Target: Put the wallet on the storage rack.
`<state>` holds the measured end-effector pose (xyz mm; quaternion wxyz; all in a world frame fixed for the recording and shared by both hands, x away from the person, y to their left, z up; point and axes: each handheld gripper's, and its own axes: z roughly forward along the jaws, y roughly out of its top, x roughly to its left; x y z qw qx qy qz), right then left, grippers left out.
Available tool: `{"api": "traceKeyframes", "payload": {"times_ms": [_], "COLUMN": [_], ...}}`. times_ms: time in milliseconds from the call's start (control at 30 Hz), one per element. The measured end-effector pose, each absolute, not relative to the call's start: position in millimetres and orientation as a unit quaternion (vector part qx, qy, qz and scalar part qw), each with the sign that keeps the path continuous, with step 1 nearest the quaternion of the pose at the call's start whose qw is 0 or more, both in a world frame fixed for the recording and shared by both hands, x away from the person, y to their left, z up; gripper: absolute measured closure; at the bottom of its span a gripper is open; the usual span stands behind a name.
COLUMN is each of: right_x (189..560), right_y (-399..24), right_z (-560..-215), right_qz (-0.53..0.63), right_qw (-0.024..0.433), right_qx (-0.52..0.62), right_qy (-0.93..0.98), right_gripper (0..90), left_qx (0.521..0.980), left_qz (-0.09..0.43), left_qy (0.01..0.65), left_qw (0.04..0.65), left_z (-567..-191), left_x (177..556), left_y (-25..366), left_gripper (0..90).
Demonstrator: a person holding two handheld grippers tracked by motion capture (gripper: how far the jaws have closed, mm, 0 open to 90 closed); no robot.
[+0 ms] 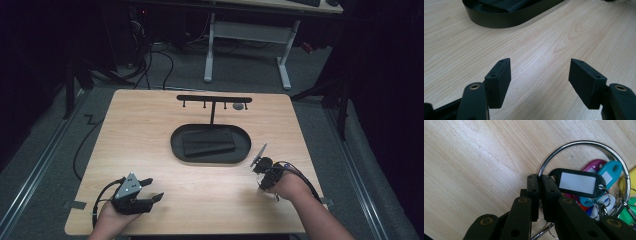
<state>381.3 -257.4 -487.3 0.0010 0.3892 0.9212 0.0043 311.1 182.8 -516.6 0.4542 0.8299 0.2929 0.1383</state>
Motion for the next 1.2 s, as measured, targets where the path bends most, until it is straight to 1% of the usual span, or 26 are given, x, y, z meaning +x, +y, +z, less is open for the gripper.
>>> {"api": "traceKeyframes", "payload": {"times_ms": [167,400,433,467,900,1200], "right_x": [377,367,367,365,355,354], "right_y": [-258,-262,-262,-263,-267,-259], "right_z": [-480,-447,-447,-439,-380,-353], "right_qz": [0.009,0.012,0.012,0.009,0.005,0.019], "right_qw": [0.008,0.034,0.034,0.04,0.077,0.072], "right_qx": [0.377,0.371,0.371,0.368,0.349,0.347], "right_qy": [0.926,0.928,0.928,0.929,0.934,0.935], "right_gripper": [86.9,87.2,87.2,87.3,87.8,87.9], "left_qx": [0.831,0.832,0.832,0.833,0.835,0.837], "left_qz": [0.137,0.137,0.137,0.138,0.138,0.136], "left_qy": [0.291,0.288,0.288,0.287,0.284,0.28], "left_qw": [0.454,0.453,0.453,0.454,0.451,0.45], "left_z": [-517,-518,-518,-518,-518,-519], "left_x": [311,311,311,311,311,310], "left_y": [181,180,180,179,177,176], "left_gripper": [35.2,35.2,35.2,35.2,35.3,35.4]}}
